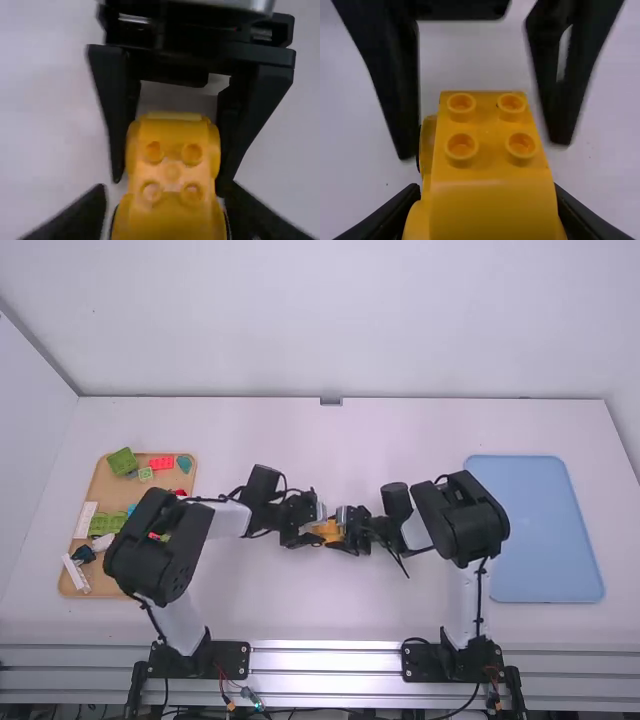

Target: Assemble lego blocks to make yellow taxi

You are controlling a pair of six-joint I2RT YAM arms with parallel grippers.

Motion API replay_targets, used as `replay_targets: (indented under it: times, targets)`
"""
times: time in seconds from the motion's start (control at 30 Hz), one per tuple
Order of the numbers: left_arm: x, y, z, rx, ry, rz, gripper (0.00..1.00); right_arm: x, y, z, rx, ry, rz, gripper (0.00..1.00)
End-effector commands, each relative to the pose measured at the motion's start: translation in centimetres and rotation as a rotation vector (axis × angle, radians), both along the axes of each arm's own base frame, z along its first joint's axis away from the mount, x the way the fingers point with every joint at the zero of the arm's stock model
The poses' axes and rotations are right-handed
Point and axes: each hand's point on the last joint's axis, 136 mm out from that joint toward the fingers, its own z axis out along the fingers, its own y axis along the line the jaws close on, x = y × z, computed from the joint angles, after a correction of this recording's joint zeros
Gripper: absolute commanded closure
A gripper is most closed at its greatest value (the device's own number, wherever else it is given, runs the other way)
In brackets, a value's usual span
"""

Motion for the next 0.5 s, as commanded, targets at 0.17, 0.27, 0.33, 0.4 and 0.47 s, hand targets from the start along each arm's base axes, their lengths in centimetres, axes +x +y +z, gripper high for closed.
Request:
replay_targets:
  times: [0.17,0.27,0.33,0.4,0.47]
  targets:
    - [2.1,4.6,9.2,-0.229,-0.138,0.062,0.01,0.2,-0.6,-1.8,-0.068,0.002,-0.042,0.53]
    - [3.3,7.2,11.1,-0.252,-0.171,0.142,0.01,1.2,-0.4,-1.1,-0.046,-0.003,-0.078,0.56]
    - [4.5,8.9,11.4,-0.247,-0.147,0.242,0.01,3.0,-0.8,0.0,-0.034,0.009,-0.168,0.57]
    - [5.6,10.2,11.3,-0.237,-0.115,0.336,0.01,4.8,-1.5,1.0,-0.033,0.017,-0.261,0.56]
    - [6.7,11.4,10.7,-0.207,-0.088,0.436,0.01,7.4,-3.2,2.8,-0.044,0.0,-0.395,0.55]
